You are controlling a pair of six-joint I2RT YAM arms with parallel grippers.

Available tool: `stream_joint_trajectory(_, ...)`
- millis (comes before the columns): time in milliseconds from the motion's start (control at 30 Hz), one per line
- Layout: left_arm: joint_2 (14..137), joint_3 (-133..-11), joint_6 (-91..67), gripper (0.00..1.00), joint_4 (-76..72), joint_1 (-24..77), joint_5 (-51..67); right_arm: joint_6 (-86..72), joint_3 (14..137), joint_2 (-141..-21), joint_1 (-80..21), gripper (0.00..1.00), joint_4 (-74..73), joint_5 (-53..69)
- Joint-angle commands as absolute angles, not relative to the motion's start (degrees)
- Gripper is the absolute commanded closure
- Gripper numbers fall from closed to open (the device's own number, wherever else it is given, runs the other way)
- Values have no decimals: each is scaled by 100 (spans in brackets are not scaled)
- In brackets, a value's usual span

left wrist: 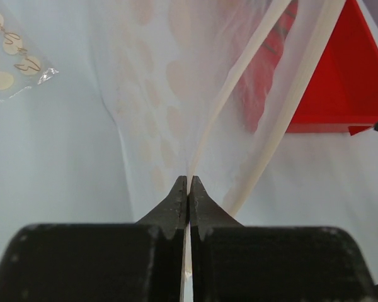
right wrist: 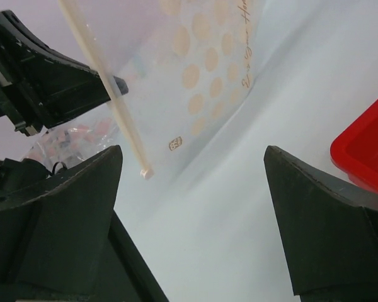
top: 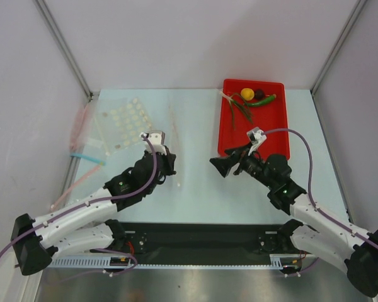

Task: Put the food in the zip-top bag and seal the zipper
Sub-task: Adjust the zipper food storage bag at the center of the board, then open the zipper of the food storage bag at the center of the board.

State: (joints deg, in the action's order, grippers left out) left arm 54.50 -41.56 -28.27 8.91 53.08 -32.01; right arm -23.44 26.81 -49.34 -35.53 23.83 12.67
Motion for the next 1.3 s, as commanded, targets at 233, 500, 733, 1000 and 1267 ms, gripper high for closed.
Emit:
stream_joint_trajectory(233, 5712, -4122, -3647, 100, 474, 5309, -2830, -1302, 3120, -5387, -4833, 23, 2584, 696)
stream_joint_trajectory(500, 6135, -4324, -3876, 100, 510, 5317, -2496, -1072, 3357, -6177, -5484, 36, 2751, -359)
stream_joint_trajectory(733, 6170, -4254, -3858, 100, 325, 5317, -2224, -1283, 3357, -6530, -5625, 40, 3058, -1299)
stream_joint_trajectory(1000, 6223, -4184, -3735, 100, 62, 5317, -1872, -1310, 3340, -6706, -5651, 41, 3252, -1274)
stream_joint_trajectory(1267, 6144, -4113, -3709, 100, -149, 5317, -1723, -1397, 3462, -6917, -5651, 71, 3156, -1634)
